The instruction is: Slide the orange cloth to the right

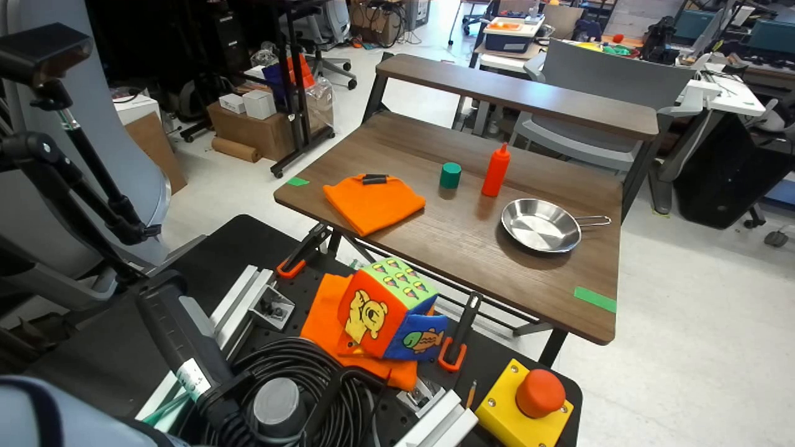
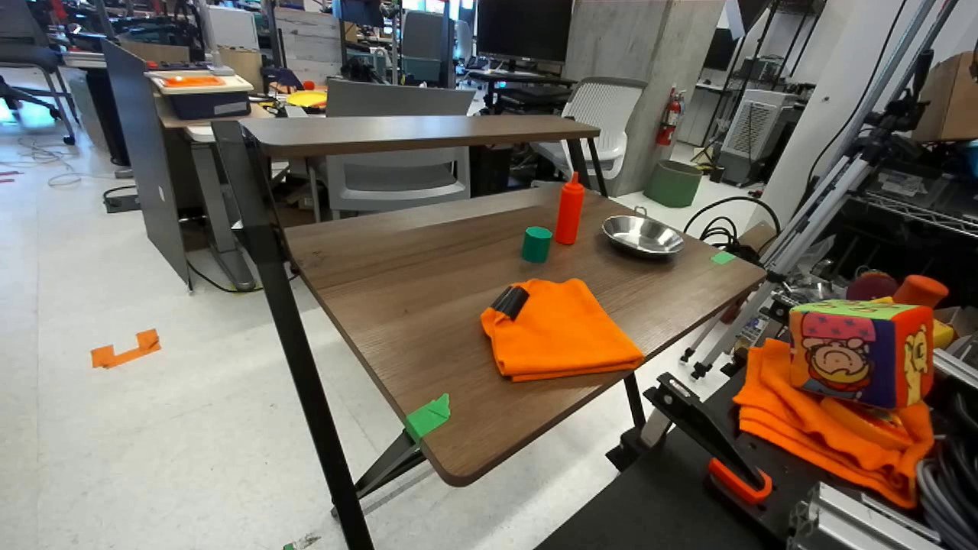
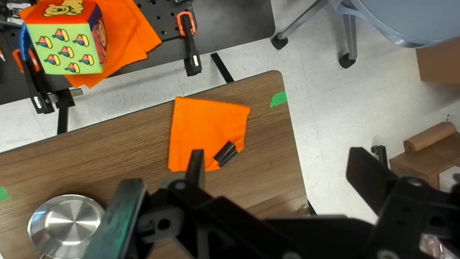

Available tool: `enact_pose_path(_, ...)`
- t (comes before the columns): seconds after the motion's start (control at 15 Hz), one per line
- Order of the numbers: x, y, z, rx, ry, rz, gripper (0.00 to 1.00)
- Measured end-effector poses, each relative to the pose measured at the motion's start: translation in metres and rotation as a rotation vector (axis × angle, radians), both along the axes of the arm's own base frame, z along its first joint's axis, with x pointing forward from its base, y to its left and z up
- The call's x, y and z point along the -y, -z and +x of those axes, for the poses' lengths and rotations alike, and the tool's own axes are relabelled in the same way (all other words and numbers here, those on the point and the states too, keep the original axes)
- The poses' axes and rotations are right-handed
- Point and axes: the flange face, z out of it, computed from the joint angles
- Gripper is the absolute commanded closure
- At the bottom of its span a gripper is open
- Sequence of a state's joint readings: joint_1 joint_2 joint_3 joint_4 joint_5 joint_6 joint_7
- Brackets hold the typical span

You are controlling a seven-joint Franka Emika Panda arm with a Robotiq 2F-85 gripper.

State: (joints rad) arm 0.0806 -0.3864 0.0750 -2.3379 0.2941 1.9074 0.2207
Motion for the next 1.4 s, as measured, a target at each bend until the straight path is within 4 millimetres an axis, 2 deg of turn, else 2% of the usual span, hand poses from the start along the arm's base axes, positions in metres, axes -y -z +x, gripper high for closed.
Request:
enact_pose_path(0.27,-0.014,0.049,0.023,-0.044,-0.02,-0.061,0.0)
enact_pose_path(0.67,-0.026,0.139,0.054,-0.117,-0.045,-0.181,0.0)
enact_pose_path(1.13,-0.042,0.238,0.067,-0.231,-0.066,-0.243,0.0)
enact_pose_path(1.4,-0.054,0.278,0.076,-0.241,-0.039,-0.28,0.0)
